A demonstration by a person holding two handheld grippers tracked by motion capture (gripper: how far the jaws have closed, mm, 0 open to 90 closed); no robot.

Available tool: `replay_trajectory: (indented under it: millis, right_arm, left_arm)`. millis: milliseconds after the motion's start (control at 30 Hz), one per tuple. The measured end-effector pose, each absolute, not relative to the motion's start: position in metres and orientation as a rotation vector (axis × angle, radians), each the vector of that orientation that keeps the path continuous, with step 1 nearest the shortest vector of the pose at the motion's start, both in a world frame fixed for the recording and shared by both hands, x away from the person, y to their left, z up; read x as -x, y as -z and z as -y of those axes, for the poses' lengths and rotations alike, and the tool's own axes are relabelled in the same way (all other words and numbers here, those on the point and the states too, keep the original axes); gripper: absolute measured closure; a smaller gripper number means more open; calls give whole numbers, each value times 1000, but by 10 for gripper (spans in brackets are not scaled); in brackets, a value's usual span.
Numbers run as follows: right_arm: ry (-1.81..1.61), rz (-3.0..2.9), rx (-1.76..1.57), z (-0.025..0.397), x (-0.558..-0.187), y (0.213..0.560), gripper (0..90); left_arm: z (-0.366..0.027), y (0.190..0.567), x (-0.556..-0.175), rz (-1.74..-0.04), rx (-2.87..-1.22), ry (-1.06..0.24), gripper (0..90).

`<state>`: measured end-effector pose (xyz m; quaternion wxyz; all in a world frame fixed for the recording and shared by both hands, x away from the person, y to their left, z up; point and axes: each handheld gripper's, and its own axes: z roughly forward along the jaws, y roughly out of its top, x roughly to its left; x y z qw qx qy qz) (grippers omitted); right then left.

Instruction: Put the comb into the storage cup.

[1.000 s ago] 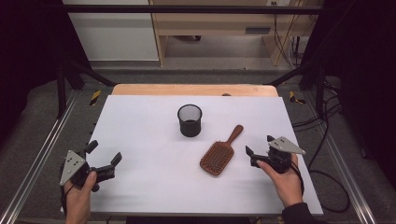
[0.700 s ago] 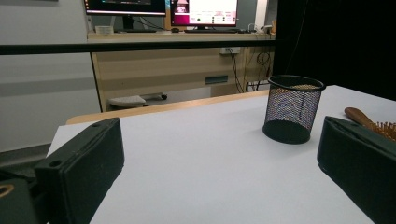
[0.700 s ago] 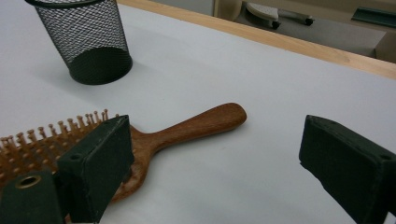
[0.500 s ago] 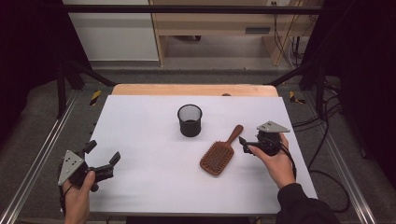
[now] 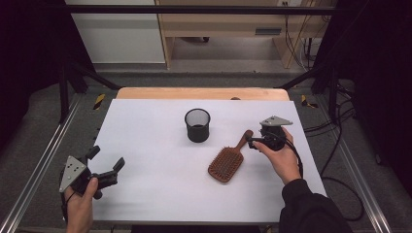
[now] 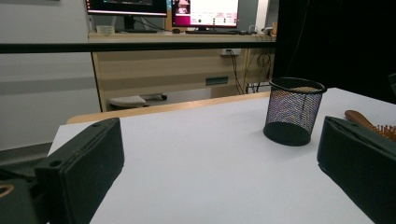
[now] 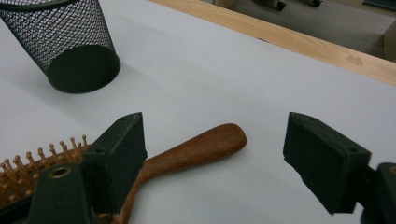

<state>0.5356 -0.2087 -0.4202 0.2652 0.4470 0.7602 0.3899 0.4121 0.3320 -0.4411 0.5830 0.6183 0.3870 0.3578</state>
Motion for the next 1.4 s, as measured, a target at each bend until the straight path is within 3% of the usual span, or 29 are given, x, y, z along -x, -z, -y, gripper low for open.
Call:
replay_trajectory:
  millis: [167, 200, 333, 700, 867, 1400]
  right_arm:
    - [-1005, -2068, -1241, 204, -539, 423, 315]
    - [-975, -2086, -1229, 200, -539, 425, 379]
    - [-970, -2090, -1212, 196, -539, 425, 473]
    - [-968, -2114, -1145, 186, -547, 424, 841]
    - [-959, -2138, -1131, 181, -549, 427, 900]
    - [-803, -2247, -1080, 159, -566, 456, 900]
  left_arm:
    - [-333, 440, -412, -905, -1438, -841, 12]
    - [-333, 440, -412, -905, -1438, -840, 12]
    - [-333, 441, -413, -909, -1437, -836, 13]
    - [-335, 440, -412, -911, -1432, -839, 12]
    - [-336, 440, -412, -915, -1425, -840, 13]
    - [-337, 440, -414, -915, -1428, -832, 15]
